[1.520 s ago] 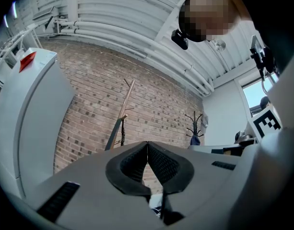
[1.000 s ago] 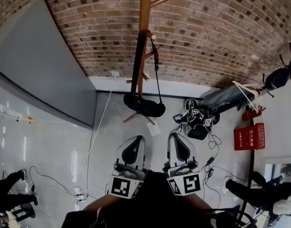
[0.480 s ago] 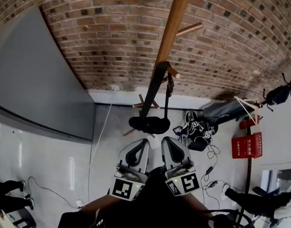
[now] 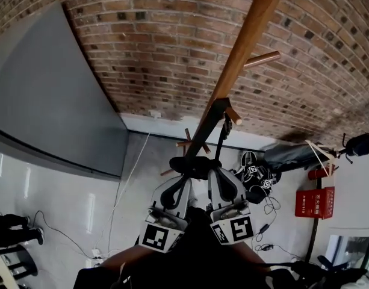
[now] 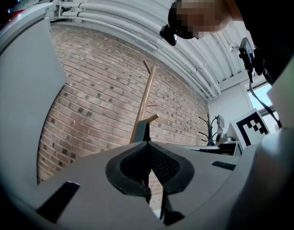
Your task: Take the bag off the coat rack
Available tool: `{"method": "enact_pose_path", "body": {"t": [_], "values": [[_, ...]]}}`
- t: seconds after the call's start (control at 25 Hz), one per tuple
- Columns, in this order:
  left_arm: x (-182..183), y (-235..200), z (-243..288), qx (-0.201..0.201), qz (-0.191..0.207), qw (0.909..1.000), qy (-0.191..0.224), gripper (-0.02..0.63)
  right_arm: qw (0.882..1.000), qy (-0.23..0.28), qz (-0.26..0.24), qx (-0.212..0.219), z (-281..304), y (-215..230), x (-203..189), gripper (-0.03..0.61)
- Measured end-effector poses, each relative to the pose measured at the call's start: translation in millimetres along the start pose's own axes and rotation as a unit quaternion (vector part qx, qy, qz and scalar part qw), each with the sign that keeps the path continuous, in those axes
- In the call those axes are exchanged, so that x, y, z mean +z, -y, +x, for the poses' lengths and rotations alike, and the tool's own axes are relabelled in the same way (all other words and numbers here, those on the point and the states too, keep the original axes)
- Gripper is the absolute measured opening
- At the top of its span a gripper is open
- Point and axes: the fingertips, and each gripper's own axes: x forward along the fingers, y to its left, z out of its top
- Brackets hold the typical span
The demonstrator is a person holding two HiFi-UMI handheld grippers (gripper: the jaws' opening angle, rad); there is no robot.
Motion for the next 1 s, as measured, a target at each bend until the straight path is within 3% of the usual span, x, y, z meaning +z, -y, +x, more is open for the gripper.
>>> {"method": "enact_pose_path", "body": {"t": [0.12,0.32,0.48,1.0], "values": [[5.4,-8.7,13.7,0.016,0.004,0.9998,0.007,0.018,1.000,-0.007,0.003,0.022,18.8,5.9,1.4,0.020],[0.0,-9.3,25.2,0.022,0.007,0.9997,-0.006,0.018,1.000,0.009,0.001,0.014,39.6,25.6,17.7,0.022],[-1.7,-15.3,33.7,0.032,0.013,0.9994,-0.007,0.018,0.999,0.003,0.009,0.031,57.3,30.4,16.7,0.103],[-2.1,-36.4,41.6,0.053,0.010,0.9986,-0.004,0.018,1.000,0.002,0.020,0.024,105.2,42.3,18.4,0.103]]}}
